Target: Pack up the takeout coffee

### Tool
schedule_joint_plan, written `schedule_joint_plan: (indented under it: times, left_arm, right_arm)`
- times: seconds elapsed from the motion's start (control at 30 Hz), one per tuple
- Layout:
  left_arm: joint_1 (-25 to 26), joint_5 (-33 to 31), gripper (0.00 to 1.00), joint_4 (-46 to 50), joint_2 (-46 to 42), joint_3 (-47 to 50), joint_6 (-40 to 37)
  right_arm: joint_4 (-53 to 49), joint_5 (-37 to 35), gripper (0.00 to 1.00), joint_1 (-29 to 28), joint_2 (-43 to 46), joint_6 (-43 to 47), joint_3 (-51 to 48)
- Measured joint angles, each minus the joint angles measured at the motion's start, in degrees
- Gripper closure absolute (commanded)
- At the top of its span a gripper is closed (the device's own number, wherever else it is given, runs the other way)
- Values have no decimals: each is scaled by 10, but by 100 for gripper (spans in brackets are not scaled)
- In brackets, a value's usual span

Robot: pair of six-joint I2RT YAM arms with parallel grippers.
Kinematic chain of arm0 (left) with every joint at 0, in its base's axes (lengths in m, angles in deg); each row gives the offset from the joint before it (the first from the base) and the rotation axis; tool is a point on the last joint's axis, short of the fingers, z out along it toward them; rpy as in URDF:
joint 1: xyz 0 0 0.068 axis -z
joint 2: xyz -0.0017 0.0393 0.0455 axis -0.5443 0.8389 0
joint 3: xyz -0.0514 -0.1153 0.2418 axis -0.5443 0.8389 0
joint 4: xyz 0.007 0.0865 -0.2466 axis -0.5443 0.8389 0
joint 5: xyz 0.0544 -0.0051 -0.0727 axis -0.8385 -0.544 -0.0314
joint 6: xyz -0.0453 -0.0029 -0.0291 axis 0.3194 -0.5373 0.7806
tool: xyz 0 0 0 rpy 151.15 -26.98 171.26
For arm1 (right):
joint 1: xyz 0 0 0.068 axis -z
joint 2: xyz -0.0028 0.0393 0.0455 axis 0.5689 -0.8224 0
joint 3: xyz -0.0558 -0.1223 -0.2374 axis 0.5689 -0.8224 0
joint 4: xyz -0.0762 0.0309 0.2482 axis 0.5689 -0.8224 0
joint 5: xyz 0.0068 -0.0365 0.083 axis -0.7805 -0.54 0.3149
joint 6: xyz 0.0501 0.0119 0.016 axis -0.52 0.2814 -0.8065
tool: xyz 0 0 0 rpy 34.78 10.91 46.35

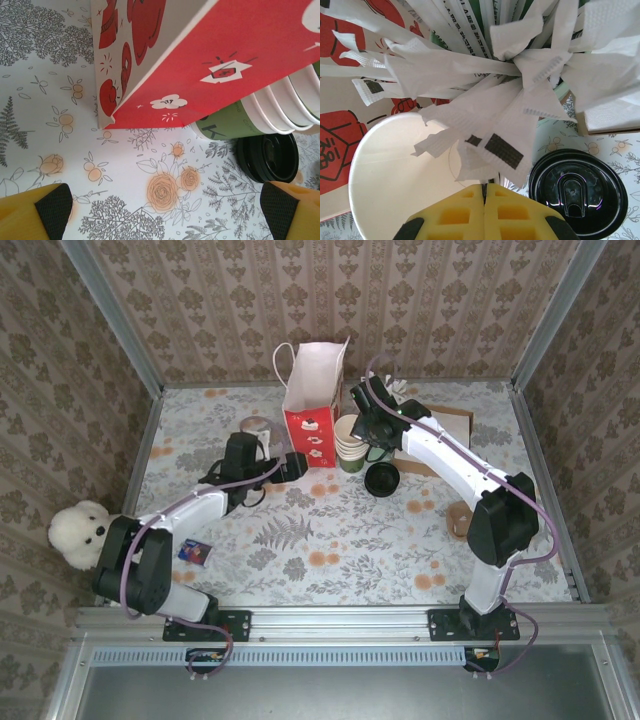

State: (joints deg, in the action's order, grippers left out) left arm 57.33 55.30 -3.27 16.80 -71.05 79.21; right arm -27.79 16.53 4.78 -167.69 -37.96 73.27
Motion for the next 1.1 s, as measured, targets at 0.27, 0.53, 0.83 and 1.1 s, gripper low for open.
schedule_joint_plan:
  times: [0.27,0.53,0.83,1.1]
  left_arm:
    - [0,-33,0,-7,70,-39,20]
    - [3,-53,0,-9,130,-94,32]
    - [4,-77,0,0,157,-138,32]
    - [10,-66,0,5,121,-112,24]
  right_arm:
    - [11,2,100,0,15,23,-5]
    - [36,-9,100,0,82,40,-40]
    - [71,-11,100,0,166,64,-108]
    - [81,-10,100,-19,263,105,-160]
